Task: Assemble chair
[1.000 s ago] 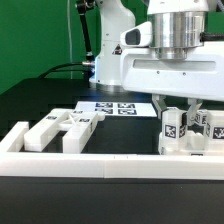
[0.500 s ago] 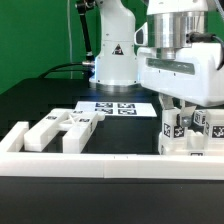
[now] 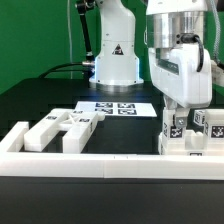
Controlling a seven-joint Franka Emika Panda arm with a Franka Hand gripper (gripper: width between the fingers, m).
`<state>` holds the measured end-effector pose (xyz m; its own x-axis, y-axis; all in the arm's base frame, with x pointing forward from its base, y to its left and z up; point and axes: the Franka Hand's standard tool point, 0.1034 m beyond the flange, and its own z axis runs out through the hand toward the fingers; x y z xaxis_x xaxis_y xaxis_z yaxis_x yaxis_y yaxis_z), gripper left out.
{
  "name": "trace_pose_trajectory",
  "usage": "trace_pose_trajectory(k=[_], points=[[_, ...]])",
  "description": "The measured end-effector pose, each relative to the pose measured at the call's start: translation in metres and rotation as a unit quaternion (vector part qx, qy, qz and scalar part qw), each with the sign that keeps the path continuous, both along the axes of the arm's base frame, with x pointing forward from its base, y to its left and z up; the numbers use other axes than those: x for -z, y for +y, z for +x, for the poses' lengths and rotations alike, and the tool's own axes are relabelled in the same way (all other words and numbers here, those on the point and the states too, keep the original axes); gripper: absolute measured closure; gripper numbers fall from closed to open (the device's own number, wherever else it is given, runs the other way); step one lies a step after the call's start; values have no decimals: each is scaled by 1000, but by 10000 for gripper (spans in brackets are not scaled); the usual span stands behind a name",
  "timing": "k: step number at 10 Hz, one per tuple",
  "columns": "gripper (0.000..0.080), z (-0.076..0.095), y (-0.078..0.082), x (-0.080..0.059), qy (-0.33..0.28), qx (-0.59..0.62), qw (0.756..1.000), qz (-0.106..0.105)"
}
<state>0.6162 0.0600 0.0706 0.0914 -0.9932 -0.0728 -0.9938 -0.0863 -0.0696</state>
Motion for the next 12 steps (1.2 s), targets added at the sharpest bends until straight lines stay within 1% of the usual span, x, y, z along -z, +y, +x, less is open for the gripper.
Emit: trace_pose_trajectory(k=[1,2,3,4,5,8,9,10,11,12], points=[[471,0,0,0,-1,-18,1000,-1],[279,-1,0,0,-1,-48,999,-4],[177,-1,2,0,-5,-104,995,-9],[177,-1,2,0,-8,-150,989,-12],[157,-1,2,0,-13,-199,980,-15],[151,0,1,0,-21,-299,954,-21],[150,-1,1,1,-23,-336,941,-25],[150,-1,2,1,-25,-392,919,-30],[150,-1,2,1,-28,-422,906,-32],[150,-1,2,1,-29,-468,882,-36]])
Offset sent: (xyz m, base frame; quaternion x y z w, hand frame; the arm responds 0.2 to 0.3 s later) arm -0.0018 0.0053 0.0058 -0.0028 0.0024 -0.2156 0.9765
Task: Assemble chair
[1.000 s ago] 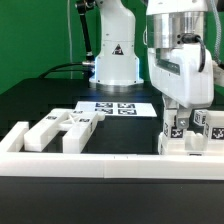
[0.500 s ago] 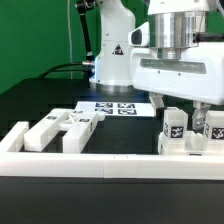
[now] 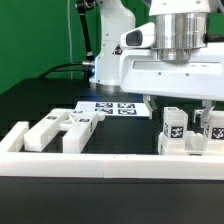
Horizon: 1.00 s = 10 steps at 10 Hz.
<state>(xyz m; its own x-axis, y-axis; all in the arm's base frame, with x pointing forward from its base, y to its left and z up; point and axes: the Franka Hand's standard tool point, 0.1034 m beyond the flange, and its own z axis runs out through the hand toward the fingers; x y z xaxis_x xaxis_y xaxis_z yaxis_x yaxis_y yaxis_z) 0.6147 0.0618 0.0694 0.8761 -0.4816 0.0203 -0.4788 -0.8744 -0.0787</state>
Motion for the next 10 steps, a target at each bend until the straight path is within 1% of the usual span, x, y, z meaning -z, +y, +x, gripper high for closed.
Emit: trace_pose_trajectory(k=[2,3,5,6,7,9,10], points=[[150,0,-1,0,-5,-112,994,-12],[150,0,-1,0,-6,-117,993,-12],[150,0,-3,0,-9,-216,976,-24],[164,0,-5,0,-10,-242,970,-27],[164,0,-5,0,-9,-242,970,-27],[516,0,-5,1,-9,-241,970,-27],[516,0,-5,1,-9,-231,973,-26]])
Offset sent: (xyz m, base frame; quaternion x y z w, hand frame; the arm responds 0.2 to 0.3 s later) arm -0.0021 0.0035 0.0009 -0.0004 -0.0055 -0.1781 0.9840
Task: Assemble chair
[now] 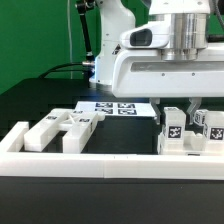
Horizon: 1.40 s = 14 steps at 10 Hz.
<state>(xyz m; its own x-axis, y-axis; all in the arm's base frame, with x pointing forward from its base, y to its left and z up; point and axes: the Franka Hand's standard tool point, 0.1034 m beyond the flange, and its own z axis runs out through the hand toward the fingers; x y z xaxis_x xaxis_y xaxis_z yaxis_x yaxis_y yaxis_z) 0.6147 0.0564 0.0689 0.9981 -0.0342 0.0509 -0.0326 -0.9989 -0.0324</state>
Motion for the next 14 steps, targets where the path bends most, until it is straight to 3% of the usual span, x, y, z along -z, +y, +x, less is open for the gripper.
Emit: trace_pose_trajectory(k=[5,9,10,11,12,14], points=[[511,-2,-9,0,8,175,984,3],[500,-7,-16,0,20,247,969,0],[332,-6,-16,0,19,246,969,0],[332,-6,-16,0,19,245,969,0],[192,-6,-15,0,19,237,971,-1],[163,-8,-9,-5,16,213,977,-3]])
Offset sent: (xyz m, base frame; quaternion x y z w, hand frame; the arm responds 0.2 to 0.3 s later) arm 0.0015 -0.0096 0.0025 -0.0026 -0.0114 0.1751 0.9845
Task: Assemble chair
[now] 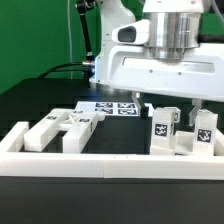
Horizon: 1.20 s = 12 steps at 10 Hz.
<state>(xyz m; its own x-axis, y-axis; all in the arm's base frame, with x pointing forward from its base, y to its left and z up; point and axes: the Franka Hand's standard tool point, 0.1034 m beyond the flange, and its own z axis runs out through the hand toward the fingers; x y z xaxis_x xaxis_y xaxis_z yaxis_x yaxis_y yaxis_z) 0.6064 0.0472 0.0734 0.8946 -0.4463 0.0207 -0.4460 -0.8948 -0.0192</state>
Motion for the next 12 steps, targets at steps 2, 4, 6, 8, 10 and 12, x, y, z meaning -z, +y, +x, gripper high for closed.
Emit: trace_pose_trajectory(k=[2,4,6,8,10,12], points=[[152,-6,5,-7,0,-4,1000,2],[151,-8,6,-7,1,-1,1000,2],[151,-8,6,-6,1,-1,1000,2],[151,-9,5,-6,0,-11,1000,2],[151,-23,-1,-9,-14,-66,998,0],[151,-30,-7,0,-17,-80,997,-5]])
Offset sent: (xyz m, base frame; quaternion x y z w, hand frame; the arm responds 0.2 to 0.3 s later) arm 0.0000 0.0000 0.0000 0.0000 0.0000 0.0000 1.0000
